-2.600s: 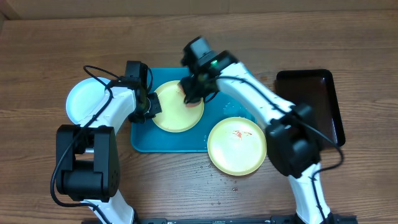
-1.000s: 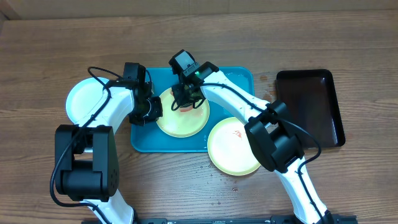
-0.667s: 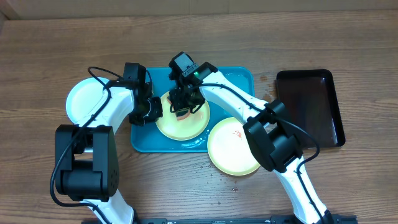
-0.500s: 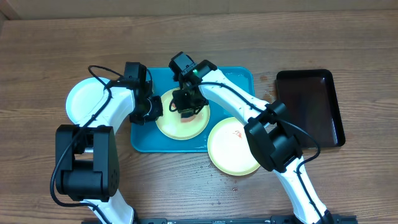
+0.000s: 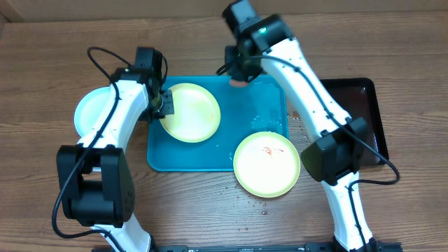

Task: Clean dirty plates on tray and stack at the side
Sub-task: 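Lift yellow plate with left gripper and stack it on white plate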

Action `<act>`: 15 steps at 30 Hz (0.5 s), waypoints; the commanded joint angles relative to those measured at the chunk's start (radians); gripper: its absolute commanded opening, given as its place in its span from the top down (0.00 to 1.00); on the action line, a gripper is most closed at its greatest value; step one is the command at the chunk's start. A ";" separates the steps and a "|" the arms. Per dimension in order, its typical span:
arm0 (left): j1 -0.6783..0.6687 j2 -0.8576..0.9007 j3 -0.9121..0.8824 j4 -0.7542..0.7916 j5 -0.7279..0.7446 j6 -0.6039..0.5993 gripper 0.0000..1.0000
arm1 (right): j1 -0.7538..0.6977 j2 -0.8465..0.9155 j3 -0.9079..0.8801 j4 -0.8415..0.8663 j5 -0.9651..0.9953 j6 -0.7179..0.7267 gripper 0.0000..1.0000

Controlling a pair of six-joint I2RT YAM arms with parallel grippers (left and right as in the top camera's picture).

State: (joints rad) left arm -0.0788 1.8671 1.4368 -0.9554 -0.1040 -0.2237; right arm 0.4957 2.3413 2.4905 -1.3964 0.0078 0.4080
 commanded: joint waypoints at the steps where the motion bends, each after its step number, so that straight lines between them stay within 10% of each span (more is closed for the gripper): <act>1: 0.001 -0.095 0.077 -0.043 -0.114 0.046 0.96 | -0.032 -0.043 0.037 -0.011 0.004 0.007 0.96; 15: 0.002 -0.289 0.080 -0.141 -0.916 -0.045 0.96 | -0.093 -0.043 0.037 -0.028 -0.070 -0.042 0.96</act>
State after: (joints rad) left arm -0.0788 1.5658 1.5127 -1.0889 -0.7238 -0.2096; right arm 0.3973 2.3257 2.5061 -1.4258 -0.0486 0.3847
